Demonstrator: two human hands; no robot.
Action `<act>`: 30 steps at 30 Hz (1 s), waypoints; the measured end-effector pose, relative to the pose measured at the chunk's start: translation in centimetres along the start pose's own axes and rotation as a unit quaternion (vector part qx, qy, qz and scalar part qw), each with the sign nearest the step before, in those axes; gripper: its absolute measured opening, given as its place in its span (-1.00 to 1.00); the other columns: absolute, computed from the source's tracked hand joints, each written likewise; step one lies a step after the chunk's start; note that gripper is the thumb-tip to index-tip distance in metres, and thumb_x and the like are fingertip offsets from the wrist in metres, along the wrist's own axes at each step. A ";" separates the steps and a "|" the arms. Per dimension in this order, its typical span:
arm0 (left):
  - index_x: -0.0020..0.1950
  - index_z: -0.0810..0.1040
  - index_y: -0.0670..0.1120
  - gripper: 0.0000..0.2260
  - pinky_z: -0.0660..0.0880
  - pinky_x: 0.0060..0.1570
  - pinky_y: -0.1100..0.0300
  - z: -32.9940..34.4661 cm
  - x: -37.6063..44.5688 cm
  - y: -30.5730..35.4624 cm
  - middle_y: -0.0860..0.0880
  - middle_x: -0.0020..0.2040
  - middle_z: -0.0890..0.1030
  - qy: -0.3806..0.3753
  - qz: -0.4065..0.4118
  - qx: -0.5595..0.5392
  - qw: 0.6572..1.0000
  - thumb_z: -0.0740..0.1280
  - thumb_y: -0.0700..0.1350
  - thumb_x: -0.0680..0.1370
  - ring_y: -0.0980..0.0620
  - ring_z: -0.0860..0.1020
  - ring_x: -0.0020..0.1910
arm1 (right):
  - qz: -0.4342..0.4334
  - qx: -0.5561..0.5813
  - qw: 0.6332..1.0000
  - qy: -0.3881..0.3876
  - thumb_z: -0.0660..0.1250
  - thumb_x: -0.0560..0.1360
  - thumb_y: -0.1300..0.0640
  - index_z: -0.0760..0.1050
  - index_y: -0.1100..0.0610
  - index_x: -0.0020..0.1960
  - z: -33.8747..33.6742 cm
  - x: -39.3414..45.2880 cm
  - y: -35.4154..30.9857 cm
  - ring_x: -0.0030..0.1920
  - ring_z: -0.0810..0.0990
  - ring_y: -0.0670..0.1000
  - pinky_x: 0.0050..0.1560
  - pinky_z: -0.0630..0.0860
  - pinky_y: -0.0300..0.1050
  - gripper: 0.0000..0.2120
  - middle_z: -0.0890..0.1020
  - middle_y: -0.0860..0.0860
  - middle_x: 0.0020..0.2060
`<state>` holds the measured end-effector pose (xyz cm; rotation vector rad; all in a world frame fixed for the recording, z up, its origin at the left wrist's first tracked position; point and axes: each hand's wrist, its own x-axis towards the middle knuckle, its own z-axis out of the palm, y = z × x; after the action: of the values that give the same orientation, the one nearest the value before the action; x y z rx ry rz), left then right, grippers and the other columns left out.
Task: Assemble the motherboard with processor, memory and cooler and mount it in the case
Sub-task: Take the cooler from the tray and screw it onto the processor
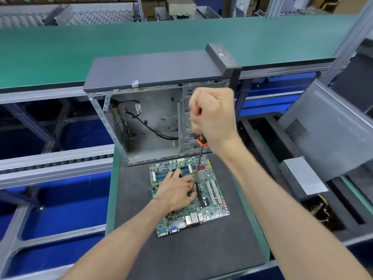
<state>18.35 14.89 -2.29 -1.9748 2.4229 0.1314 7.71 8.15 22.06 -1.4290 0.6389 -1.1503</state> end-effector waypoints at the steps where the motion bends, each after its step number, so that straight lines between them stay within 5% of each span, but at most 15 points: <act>1: -0.16 0.54 0.07 -0.60 0.35 0.01 0.04 0.0 0.0 0.0 0.20 -0.07 0.43 0.006 -0.004 -0.005 1.000 0.03 0.25 0.57 0.03 0.21 -0.06 | -0.047 -0.089 0.991 0.091 0.10 0.33 0.36 0.26 0.34 -0.47 0.7 -0.5 0.5 -0.56 0.19 0.13 -0.54 0.15 -0.05 -0.79 0.26 0.17 -0.60; 3: -0.16 0.51 0.08 -0.64 0.34 -0.02 0.05 0.1 0.0 0.0 0.19 -0.17 0.35 0.019 -0.010 -0.010 1.000 0.05 0.25 0.54 0.04 0.19 -0.08 | -0.101 -0.202 0.956 0.189 0.10 0.39 0.37 0.32 0.35 -0.43 1.6 -1.3 0.9 -0.50 0.31 0.21 -0.48 0.24 0.05 -0.78 0.36 0.13 -0.58; 4: -0.14 0.49 0.09 -0.67 0.35 -0.02 0.05 0.1 -0.1 0.0 0.18 -0.19 0.37 0.017 -0.017 -0.018 1.000 0.06 0.25 0.53 0.04 0.22 -0.07 | -0.111 -0.205 0.956 0.177 0.10 0.40 0.37 0.35 0.32 -0.42 1.8 -1.4 0.9 -0.51 0.32 0.15 -0.47 0.25 0.01 -0.77 0.38 0.06 -0.59; 7: -0.09 0.42 0.12 -0.72 0.38 0.05 0.02 0.1 -0.1 -0.1 0.09 -0.16 0.53 -0.014 -0.025 -0.028 0.999 0.04 0.25 0.52 -0.03 0.34 0.03 | -0.065 -0.083 0.993 -0.056 0.09 0.38 0.39 0.47 0.30 -0.35 0.1 -0.1 -0.5 -0.49 0.39 0.09 -0.41 0.32 -0.04 -0.78 0.45 0.10 -0.54; 10: -0.05 0.43 0.10 -0.71 0.38 0.13 0.00 -0.1 0.0 -0.1 0.05 -0.10 0.57 -0.023 -0.023 -0.016 0.999 0.04 0.25 0.53 -0.06 0.36 0.13 | 0.024 0.009 0.949 -0.313 0.06 0.30 0.48 0.59 0.30 -0.19 -1.9 1.3 -2.1 -0.33 0.52 0.15 -0.33 0.43 -0.05 -0.66 0.56 0.18 -0.40; 12: -0.03 0.42 0.08 -0.70 0.37 0.17 -0.03 0.0 0.0 0.0 0.02 -0.06 0.58 -0.027 -0.020 -0.008 0.999 0.04 0.25 0.54 -0.08 0.36 0.18 | 0.066 0.041 0.931 -0.357 0.03 0.28 0.49 0.59 0.31 -0.22 -1.9 1.3 -2.2 -0.50 0.43 0.08 -0.42 0.36 -0.18 -0.64 0.50 0.14 -0.50; 15: 0.00 0.46 0.07 -0.68 0.38 0.18 -0.04 0.0 0.0 0.0 0.03 -0.06 0.58 -0.028 -0.020 -0.010 0.999 0.04 0.24 0.54 -0.09 0.36 0.18 | 0.094 0.067 0.964 -0.240 0.08 0.24 0.41 0.49 0.29 -0.44 -0.9 0.9 -1.2 -0.60 0.12 -0.06 -0.47 0.14 -0.32 -0.76 0.27 0.01 -0.63; 17: -0.03 0.46 0.09 -0.70 0.39 0.12 0.00 -0.1 0.0 0.1 0.08 -0.13 0.54 -0.029 -0.018 -0.014 0.999 0.04 0.22 0.53 -0.05 0.35 0.11 | 0.023 -0.020 0.998 -0.063 0.12 0.26 0.37 0.44 0.19 -0.51 0.5 0.2 -0.1 -0.62 0.16 -0.03 -0.42 0.16 -0.29 -0.76 0.27 -0.05 -0.66; 20: -0.07 0.44 0.08 -0.70 0.37 0.05 0.03 -0.3 0.0 0.3 0.09 -0.15 0.51 -0.032 -0.014 -0.012 0.999 0.02 0.21 0.53 -0.03 0.33 0.05 | -0.076 -0.200 0.964 0.156 0.14 0.34 0.35 0.45 0.15 -0.50 2.1 -1.0 0.8 -0.59 0.31 -0.11 -0.38 0.20 -0.27 -0.71 0.36 -0.15 -0.65; 21: -0.06 0.44 0.08 -0.69 0.36 0.06 0.03 -0.4 0.0 0.2 0.08 -0.15 0.52 -0.033 -0.014 -0.009 0.999 0.01 0.21 0.53 -0.03 0.32 0.05 | -0.081 -0.191 0.968 0.139 0.14 0.35 0.35 0.47 0.14 -0.49 2.1 -1.1 0.7 -0.59 0.31 -0.11 -0.41 0.19 -0.27 -0.70 0.36 -0.15 -0.65; 23: -0.05 0.45 0.08 -0.68 0.37 0.09 0.02 -0.4 -0.1 0.1 0.07 -0.13 0.53 -0.038 -0.017 -0.014 0.999 -0.01 0.22 0.52 -0.03 0.32 0.06 | -0.039 -0.084 0.995 -0.037 0.12 0.32 0.36 0.56 0.18 -0.40 0.9 -0.1 -0.3 -0.57 0.33 0.02 -0.43 0.20 -0.20 -0.72 0.41 -0.03 -0.60; 26: -0.05 0.43 0.05 -0.68 0.38 0.10 0.00 -0.6 0.0 0.1 0.06 -0.11 0.54 -0.043 -0.010 -0.008 0.999 0.00 0.20 0.55 -0.04 0.33 0.05 | 0.048 0.036 0.935 -0.350 0.10 0.34 0.49 0.63 0.33 -0.15 -1.5 2.2 -1.7 -0.45 0.45 0.10 -0.35 0.37 -0.11 -0.66 0.54 0.18 -0.45; 28: -0.03 0.44 0.02 -0.66 0.38 0.07 0.01 -0.5 -0.1 0.2 0.07 -0.13 0.50 -0.034 0.000 0.003 0.999 -0.01 0.19 0.56 -0.05 0.32 0.04 | 0.086 0.057 0.911 -0.399 0.08 0.35 0.48 0.62 0.36 -0.16 -1.6 2.2 -1.5 -0.53 0.40 0.05 -0.40 0.33 -0.15 -0.66 0.53 0.15 -0.50; 30: -0.02 0.49 0.00 -0.62 0.35 0.06 0.02 -0.3 -0.1 0.1 0.11 -0.16 0.40 -0.017 0.008 0.004 1.000 -0.01 0.18 0.57 -0.05 0.29 0.02 | 0.103 0.068 0.932 -0.341 0.09 0.30 0.42 0.58 0.37 -0.31 -0.9 1.5 -0.8 -0.60 0.19 -0.03 -0.47 0.14 -0.22 -0.73 0.36 0.06 -0.63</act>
<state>18.25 15.01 -2.02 -1.9350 2.4158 0.1543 7.28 6.62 23.10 -1.4792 0.2002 -0.4639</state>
